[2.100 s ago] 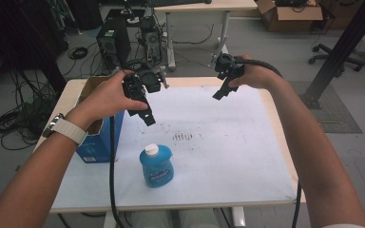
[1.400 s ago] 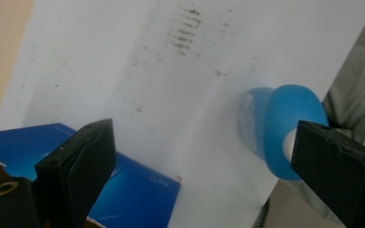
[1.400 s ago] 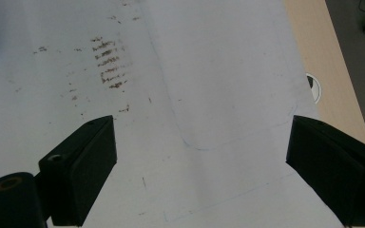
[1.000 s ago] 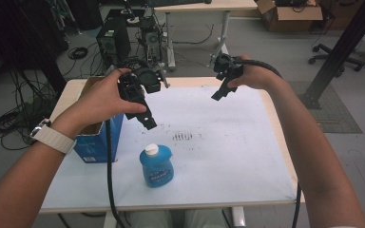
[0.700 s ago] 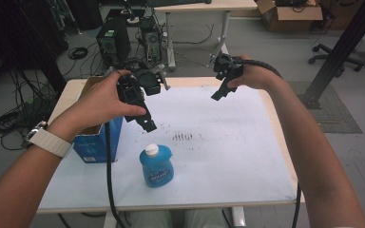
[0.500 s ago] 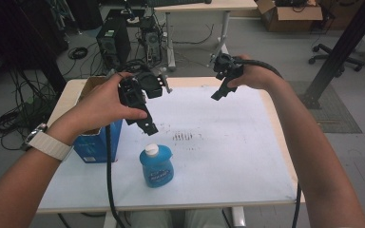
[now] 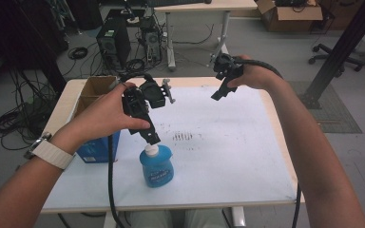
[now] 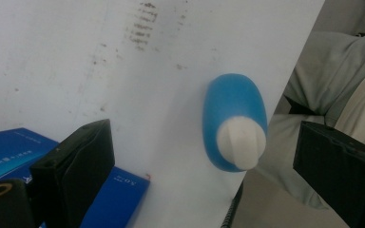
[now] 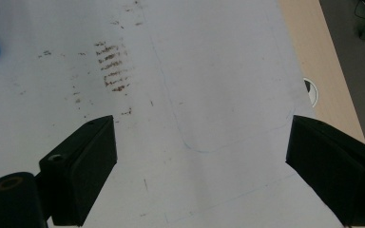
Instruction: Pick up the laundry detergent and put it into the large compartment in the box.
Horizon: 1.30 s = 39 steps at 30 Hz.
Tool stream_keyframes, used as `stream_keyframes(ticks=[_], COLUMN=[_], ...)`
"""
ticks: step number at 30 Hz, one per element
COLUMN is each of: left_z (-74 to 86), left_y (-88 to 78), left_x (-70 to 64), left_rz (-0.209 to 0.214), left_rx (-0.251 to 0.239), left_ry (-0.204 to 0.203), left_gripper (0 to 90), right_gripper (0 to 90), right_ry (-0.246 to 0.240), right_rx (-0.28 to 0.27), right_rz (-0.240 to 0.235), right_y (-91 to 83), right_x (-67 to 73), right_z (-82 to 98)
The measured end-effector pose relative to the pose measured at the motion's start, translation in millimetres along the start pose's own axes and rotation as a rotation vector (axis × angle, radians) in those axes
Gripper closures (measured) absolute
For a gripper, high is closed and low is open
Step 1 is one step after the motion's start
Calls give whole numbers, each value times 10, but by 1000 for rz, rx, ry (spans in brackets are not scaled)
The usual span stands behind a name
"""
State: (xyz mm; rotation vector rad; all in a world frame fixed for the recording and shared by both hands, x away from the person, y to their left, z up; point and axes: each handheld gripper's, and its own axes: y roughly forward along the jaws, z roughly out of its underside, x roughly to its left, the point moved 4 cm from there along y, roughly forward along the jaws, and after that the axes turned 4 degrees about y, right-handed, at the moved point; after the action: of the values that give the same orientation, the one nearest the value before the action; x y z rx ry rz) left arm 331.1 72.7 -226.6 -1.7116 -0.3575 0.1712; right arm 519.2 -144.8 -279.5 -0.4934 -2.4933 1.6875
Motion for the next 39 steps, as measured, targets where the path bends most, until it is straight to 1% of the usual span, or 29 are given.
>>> stream_keyframes(ticks=[4, 10, 12, 15, 19, 26, 30, 35, 36, 39], left_z=[0, 27, 34, 36, 35, 32, 26, 25, 25, 27], left_y=[22, 53, 72, 100, 146, 269, 320, 377, 392, 437], left_x=[-29, -44, -58, -82, -116, -159, -186, -202, -206, -218], left_rz=[4, -3, 2, 1, 3, 18, 30, 26, 29, 28], left_rx=[10, 25, 32, 34, 44, 65, 58, 68, 66, 73], left_ry=[-18, -55, -64, -65, -51, -45, -59, -49, -54, -51], left_gripper=[67, 68, 68, 68, 68, 68, 68, 68, 68, 68], right_gripper=[98, 98, 98, 98, 98, 98, 98, 98, 98, 98], right_ry=[-1, -4, -3, -5, -6, -7, -6, -5, -5, -6], right_rx=[1, 2, 1, -3, -1, -3, -6, -10, -10, -10], right_rz=[2, 4, 3, 3, 2, 2, 5, 5, 5, 4], right_y=[-3, -5, -6, -10, -7, -13, -21, -31, -31, -30], right_x=[2, 13, 17, 22, 24, 35, 37, 38, 38, 43], right_z=[1, -3, -6, -13, -13, -19, -23, -24, -24, -25])
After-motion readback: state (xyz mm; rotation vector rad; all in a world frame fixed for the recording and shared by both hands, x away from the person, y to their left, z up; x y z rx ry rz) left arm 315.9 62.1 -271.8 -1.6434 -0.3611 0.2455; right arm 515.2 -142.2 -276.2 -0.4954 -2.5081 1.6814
